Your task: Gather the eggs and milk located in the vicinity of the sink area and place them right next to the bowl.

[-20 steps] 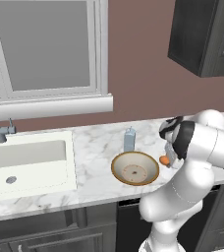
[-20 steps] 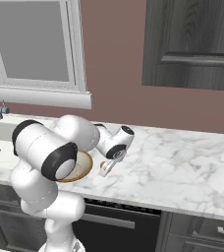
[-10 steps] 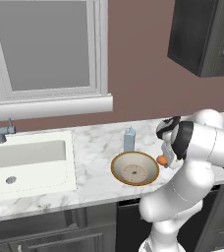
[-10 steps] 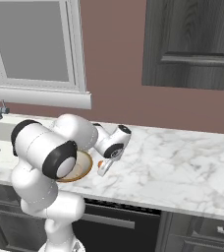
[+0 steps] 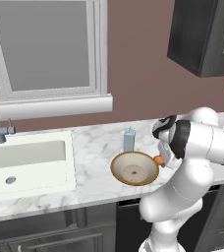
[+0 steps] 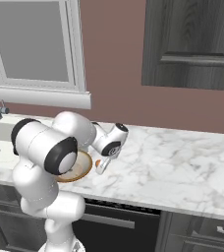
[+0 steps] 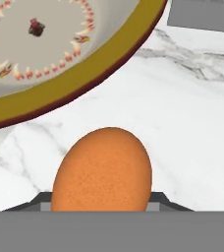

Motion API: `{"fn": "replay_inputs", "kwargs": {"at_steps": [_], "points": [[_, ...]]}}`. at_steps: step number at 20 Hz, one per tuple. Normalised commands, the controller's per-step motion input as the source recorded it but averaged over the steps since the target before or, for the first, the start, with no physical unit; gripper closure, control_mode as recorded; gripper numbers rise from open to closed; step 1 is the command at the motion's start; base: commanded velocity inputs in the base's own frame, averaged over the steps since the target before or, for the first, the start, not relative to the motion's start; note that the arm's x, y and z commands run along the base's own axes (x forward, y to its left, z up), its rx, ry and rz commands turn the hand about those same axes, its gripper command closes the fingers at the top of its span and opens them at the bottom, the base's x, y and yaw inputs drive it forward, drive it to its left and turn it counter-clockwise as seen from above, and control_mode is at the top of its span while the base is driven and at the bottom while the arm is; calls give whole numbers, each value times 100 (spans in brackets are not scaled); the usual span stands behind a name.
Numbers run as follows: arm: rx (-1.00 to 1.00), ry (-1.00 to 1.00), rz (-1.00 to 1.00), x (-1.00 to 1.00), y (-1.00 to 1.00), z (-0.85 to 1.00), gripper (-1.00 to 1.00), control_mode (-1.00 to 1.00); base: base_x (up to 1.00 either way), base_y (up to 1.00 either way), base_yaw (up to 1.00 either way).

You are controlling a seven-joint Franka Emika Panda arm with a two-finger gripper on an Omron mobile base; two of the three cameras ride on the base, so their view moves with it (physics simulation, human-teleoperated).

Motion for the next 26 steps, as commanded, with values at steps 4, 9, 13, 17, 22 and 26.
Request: {"fn": "replay_inputs", "kwargs": {"at_steps": [4, 9, 13, 17, 22, 26], "points": [[0, 0, 4, 0, 25, -16, 100, -100, 0, 0, 0], [0, 0, 4, 0, 27, -15, 100, -100, 0, 0, 0], [0, 0, 4, 0, 30, -14, 100, -100, 0, 0, 0], [0, 0, 4, -1, 34, -11, 100, -100, 0, 0, 0], [0, -1, 5, -10, 29, -8, 100, -100, 0, 0, 0], [0, -1, 5, -19, 19, -5, 100, -100, 0, 0, 0]]}}
